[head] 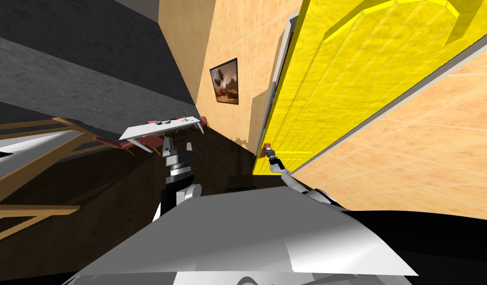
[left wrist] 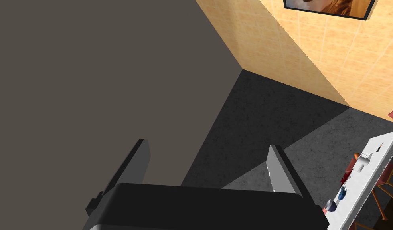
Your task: Pull the door open
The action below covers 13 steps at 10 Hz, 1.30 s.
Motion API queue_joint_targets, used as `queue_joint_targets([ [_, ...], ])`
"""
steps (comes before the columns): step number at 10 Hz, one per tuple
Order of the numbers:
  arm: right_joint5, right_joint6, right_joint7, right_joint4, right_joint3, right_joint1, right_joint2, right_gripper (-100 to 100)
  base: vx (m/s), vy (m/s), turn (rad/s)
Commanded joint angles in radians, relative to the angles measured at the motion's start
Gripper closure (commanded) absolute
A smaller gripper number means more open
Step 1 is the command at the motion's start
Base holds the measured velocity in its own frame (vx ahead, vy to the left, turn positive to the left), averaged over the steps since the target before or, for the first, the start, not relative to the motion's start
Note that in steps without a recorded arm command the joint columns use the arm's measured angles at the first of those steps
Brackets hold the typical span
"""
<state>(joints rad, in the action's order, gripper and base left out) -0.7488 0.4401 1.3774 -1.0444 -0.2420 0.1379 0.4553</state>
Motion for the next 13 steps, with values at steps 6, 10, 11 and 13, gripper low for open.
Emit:
queue_joint_targets([
  [6, 0.013, 0.025, 0.071, -0.049, -0.078, -0.026, 0.064, 100, -0.193, -0.073, 0.095],
  [10, 0.020, 0.039, 0.111, -0.076, -0.123, -0.040, 0.101, 100, -0.196, -0.083, 0.082],
  [11, 0.019, 0.033, 0.103, -0.071, -0.117, -0.040, 0.095, 100, -0.080, -0.032, 0.027],
  [13, 0.025, 0.048, 0.132, -0.084, -0.146, -0.049, 0.121, 100, -0.158, -0.075, 0.099],
])
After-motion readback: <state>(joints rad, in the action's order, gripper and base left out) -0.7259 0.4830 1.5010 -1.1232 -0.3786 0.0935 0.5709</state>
